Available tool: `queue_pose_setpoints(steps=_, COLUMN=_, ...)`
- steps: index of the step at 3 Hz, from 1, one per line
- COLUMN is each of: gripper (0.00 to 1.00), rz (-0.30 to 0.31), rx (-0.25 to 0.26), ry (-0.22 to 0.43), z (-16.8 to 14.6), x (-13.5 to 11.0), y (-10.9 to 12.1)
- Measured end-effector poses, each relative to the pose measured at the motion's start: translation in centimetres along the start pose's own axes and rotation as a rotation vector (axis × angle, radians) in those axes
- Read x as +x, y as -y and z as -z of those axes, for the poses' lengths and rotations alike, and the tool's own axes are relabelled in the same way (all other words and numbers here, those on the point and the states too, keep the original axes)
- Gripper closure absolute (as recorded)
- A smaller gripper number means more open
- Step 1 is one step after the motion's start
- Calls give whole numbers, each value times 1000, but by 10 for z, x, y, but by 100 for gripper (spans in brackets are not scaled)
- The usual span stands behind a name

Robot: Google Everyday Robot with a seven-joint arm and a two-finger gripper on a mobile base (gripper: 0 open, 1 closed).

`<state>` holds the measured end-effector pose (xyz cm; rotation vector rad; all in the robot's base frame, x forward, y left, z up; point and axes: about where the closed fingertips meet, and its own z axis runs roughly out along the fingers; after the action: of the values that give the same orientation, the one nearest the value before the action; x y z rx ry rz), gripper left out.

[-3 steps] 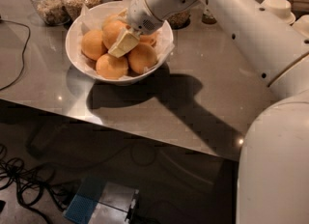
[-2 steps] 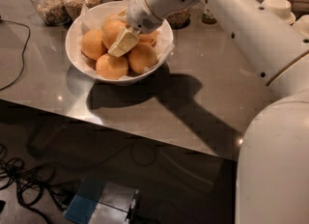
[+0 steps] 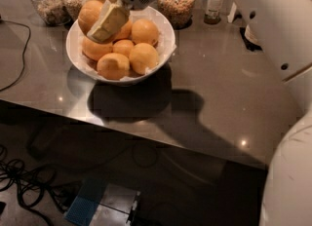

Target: Pick orange from white bowl

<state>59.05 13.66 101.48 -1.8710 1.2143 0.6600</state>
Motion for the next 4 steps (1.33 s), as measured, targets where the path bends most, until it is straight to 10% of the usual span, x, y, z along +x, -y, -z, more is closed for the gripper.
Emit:
queue_pose_setpoints(steps=2, gripper=100, rz=83, rx=105, ry=9, z=64, x=-76, y=-56)
queue_pose_setpoints(steps=4, gripper=100, rz=66, rx=122, ry=-15, z=72, x=-69, y=-64)
